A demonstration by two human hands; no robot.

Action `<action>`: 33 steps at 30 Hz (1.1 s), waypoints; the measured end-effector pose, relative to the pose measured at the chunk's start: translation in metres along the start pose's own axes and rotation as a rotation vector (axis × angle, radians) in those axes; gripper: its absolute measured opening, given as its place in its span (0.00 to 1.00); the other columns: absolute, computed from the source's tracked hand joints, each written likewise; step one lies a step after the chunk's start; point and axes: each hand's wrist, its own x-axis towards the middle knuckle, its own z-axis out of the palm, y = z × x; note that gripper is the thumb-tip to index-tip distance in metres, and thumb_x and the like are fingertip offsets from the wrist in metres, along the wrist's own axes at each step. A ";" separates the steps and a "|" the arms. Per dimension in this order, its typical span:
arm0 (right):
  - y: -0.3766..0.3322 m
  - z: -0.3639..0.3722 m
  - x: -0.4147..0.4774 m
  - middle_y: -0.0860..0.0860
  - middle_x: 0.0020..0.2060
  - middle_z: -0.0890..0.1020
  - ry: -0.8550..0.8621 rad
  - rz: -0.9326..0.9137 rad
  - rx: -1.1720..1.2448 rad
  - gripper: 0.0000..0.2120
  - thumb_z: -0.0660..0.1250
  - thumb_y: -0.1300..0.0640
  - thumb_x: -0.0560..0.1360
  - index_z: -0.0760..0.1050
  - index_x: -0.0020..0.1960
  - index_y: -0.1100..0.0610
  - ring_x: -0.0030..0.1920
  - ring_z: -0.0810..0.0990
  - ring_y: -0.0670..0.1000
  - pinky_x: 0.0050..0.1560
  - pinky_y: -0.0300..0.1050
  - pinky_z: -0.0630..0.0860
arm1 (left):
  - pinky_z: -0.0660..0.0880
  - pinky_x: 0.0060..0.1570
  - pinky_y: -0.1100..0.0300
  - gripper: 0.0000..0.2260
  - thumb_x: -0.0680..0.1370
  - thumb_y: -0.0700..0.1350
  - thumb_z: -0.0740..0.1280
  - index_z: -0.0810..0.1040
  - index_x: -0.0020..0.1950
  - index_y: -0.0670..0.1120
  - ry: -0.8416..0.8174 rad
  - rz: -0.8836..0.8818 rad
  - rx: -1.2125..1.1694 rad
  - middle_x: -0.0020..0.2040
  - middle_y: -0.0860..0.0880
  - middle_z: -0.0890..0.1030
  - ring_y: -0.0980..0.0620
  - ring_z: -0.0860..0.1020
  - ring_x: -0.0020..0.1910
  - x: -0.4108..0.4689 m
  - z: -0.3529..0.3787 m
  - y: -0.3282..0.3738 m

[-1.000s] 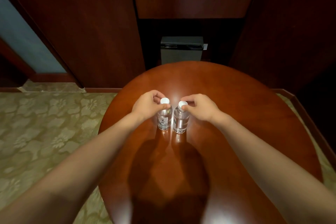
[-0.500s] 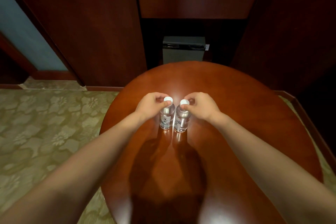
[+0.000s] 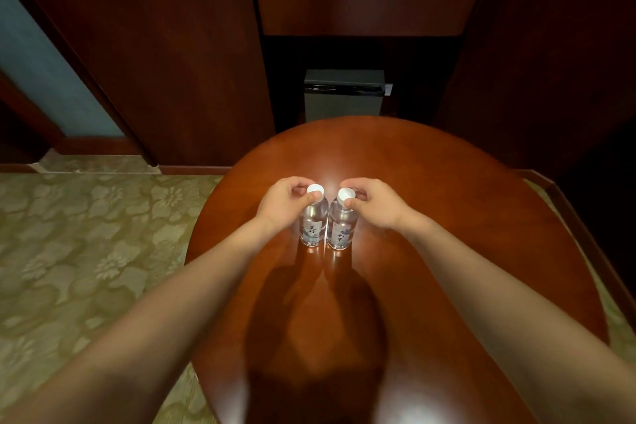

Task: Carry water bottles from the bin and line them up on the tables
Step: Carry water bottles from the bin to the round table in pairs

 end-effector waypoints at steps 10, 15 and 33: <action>-0.002 0.005 -0.010 0.52 0.71 0.73 0.013 0.023 0.089 0.23 0.66 0.64 0.79 0.70 0.73 0.58 0.70 0.71 0.47 0.70 0.39 0.66 | 0.79 0.54 0.45 0.09 0.72 0.53 0.75 0.82 0.51 0.57 0.047 -0.055 0.037 0.45 0.58 0.81 0.53 0.81 0.51 -0.003 -0.001 0.005; 0.001 0.009 -0.031 0.50 0.75 0.68 0.092 0.027 0.102 0.30 0.68 0.63 0.77 0.65 0.76 0.51 0.74 0.65 0.48 0.76 0.52 0.63 | 0.77 0.54 0.52 0.11 0.75 0.48 0.73 0.80 0.57 0.50 0.076 -0.023 -0.035 0.47 0.55 0.80 0.49 0.79 0.52 -0.016 0.004 0.008; 0.025 0.011 -0.196 0.50 0.81 0.39 0.375 0.186 -0.577 0.38 0.65 0.46 0.77 0.48 0.80 0.43 0.78 0.30 0.54 0.72 0.60 0.28 | 0.59 0.75 0.46 0.38 0.78 0.57 0.66 0.45 0.80 0.57 -0.043 0.436 0.678 0.80 0.50 0.46 0.47 0.47 0.79 -0.139 0.077 0.034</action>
